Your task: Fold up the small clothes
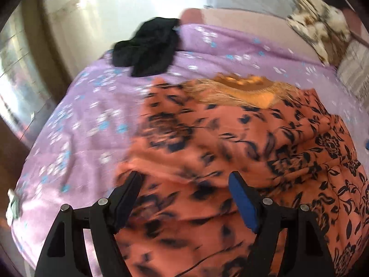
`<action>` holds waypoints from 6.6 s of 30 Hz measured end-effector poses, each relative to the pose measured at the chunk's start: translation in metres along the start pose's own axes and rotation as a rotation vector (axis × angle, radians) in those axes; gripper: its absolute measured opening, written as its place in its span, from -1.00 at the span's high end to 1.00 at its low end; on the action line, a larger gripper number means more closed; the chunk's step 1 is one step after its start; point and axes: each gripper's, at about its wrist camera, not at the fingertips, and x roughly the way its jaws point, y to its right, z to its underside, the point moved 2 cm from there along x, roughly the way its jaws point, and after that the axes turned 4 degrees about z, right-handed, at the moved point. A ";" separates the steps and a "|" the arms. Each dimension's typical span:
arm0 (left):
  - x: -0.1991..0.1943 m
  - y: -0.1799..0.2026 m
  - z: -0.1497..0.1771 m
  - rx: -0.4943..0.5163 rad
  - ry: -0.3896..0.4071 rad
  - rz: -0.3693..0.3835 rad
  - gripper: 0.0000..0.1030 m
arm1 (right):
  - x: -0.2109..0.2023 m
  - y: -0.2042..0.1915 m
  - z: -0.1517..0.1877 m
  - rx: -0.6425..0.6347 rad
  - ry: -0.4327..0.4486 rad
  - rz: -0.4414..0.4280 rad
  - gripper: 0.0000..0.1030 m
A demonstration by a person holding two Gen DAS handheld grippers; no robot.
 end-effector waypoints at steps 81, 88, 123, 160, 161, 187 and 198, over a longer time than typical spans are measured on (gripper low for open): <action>0.013 -0.119 -0.083 -0.395 -0.152 0.542 0.89 | -0.037 0.035 -0.069 0.252 -0.006 -0.104 0.87; 0.101 -0.114 -0.129 -0.397 -0.209 0.481 0.89 | 0.048 0.057 -0.131 0.341 0.033 -0.092 0.87; 0.031 -0.012 -0.030 -0.336 -0.142 0.179 -0.52 | 0.057 -0.115 -0.050 -0.277 -0.006 -0.005 0.21; 0.065 -0.017 -0.051 -0.121 -0.091 -0.155 -0.63 | 0.106 -0.051 -0.037 -0.164 -0.089 0.345 0.21; 0.059 -0.011 -0.052 -0.110 -0.074 -0.149 -0.63 | 0.101 -0.051 -0.039 -0.139 -0.085 0.321 0.20; 0.087 0.064 -0.060 -0.046 -0.155 0.121 -0.68 | 0.101 -0.009 -0.086 0.044 -0.080 0.192 0.20; 0.064 0.054 -0.058 -0.029 -0.119 0.049 -0.76 | 0.082 -0.030 -0.068 0.004 -0.055 0.170 0.20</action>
